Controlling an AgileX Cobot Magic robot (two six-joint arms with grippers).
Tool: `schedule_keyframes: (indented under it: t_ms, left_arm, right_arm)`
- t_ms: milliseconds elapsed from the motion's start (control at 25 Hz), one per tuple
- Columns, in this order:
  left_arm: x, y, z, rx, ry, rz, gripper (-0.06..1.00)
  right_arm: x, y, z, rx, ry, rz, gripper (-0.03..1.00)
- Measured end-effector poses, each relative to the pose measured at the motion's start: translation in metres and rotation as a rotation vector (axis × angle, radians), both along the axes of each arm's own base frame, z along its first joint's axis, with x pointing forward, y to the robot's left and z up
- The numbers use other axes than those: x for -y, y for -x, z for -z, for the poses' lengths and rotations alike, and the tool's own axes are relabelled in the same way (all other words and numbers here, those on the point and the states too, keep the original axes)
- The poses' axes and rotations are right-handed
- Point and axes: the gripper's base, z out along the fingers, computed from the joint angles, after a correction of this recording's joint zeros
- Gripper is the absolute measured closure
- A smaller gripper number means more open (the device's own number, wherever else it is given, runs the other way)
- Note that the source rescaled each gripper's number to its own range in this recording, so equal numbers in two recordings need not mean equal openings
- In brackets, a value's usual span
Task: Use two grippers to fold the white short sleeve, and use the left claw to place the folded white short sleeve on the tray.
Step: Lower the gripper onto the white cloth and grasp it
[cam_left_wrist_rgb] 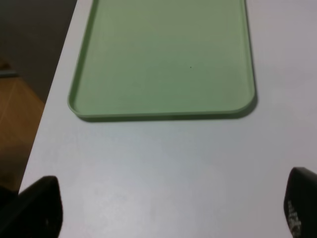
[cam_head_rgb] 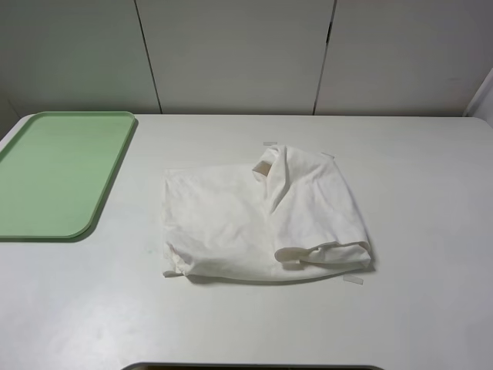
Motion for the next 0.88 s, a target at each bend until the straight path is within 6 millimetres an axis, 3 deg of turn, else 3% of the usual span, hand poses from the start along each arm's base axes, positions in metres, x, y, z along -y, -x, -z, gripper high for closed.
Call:
schedule_keyframes:
  t_ms: [360,880]
  left_arm:
    - [0.000,0.000,0.000,0.000,0.000,0.000,0.06]
    - [0.000,0.000,0.000,0.000,0.000,0.000,0.06]
  right_arm:
    - [-0.005,0.001,0.025,-0.010,-0.002,-0.056,-0.03]
    - [-0.004,0.001,0.026,-0.011,0.000,-0.052,-0.03]
